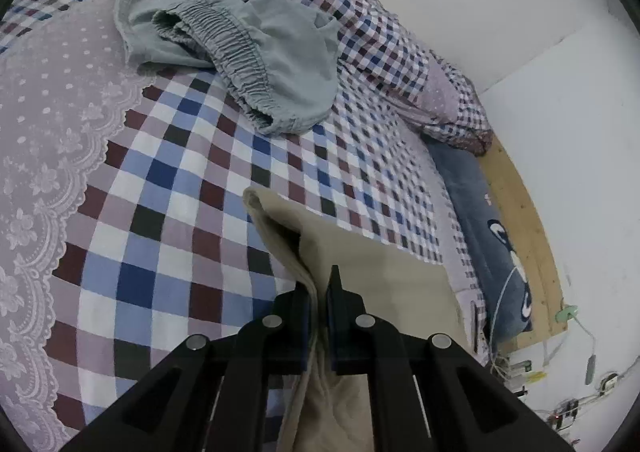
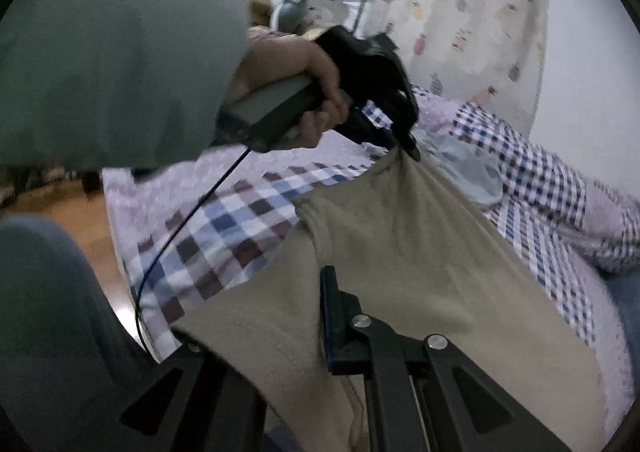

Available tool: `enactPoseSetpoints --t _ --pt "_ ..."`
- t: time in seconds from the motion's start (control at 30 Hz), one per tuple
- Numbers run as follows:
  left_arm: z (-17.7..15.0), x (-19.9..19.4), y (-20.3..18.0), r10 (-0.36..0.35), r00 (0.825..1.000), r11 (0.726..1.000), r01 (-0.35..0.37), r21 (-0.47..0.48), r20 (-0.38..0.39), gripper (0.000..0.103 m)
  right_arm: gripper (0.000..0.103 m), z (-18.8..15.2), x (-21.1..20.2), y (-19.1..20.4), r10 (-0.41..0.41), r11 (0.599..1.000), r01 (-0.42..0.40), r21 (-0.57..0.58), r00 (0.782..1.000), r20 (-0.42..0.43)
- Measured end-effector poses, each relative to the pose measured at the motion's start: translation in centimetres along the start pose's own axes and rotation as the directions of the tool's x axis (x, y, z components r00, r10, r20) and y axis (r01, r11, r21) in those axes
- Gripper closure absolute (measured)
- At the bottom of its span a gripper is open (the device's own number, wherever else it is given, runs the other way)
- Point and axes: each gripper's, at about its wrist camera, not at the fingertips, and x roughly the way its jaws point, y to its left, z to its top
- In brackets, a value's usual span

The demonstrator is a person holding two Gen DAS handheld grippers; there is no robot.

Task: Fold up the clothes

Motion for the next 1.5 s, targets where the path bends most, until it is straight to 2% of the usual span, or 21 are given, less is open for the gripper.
enactPoseSetpoints --t 0.13,0.37,0.5,0.7,0.83,1.0,1.23,1.3,1.37,1.5 --pt "0.6 -0.3 -2.0 -0.038 0.999 0.999 0.038 0.016 0.012 0.098 0.100 0.2 -0.8 -0.7 -0.018 1.000 0.018 0.018 1.000 0.016" --pt "1.3 0.4 -8.6 -0.140 0.990 0.990 0.139 0.035 0.030 0.098 0.100 0.1 -3.9 -2.7 -0.131 0.991 0.130 0.030 0.991 0.041" --pt "1.0 2.0 -13.5 -0.173 0.985 0.983 0.172 0.058 0.025 0.098 0.100 -0.9 -5.8 -4.4 -0.234 0.972 0.233 0.024 0.972 0.028" --pt "1.2 6.6 -20.5 -0.194 0.981 0.978 0.194 0.081 -0.005 0.098 0.100 -3.5 -9.7 -9.7 -0.337 0.929 0.336 0.153 0.941 -0.024" --pt "-0.1 11.5 -25.2 -0.192 0.979 0.974 0.198 0.107 -0.064 0.098 0.100 -5.9 -12.5 -13.2 -0.375 0.883 0.380 0.275 0.924 -0.073" --pt "-3.3 18.5 -30.0 -0.147 0.978 0.977 0.167 0.133 -0.150 0.098 0.100 -10.0 -14.9 -17.1 -0.377 0.810 0.408 0.421 0.912 -0.158" --pt "-7.3 29.5 -34.1 -0.020 0.973 0.991 0.051 0.128 -0.230 0.098 0.100 -15.4 -17.2 -21.7 -0.351 0.680 0.422 0.599 0.905 -0.239" --pt "-8.1 31.4 -34.9 0.005 0.970 0.991 0.028 0.129 -0.243 0.098 0.100 -16.9 -17.7 -23.0 -0.342 0.639 0.421 0.644 0.905 -0.253" --pt "-9.1 33.7 -35.5 0.060 0.967 0.990 -0.025 0.140 -0.249 0.098 0.100 -18.1 -18.0 -23.7 -0.332 0.598 0.419 0.683 0.905 -0.265" --pt "-9.9 37.2 -34.7 0.132 0.953 0.988 -0.106 0.108 -0.271 0.096 0.100 -20.9 -18.1 -25.2 -0.295 0.513 0.410 0.754 0.909 -0.294"
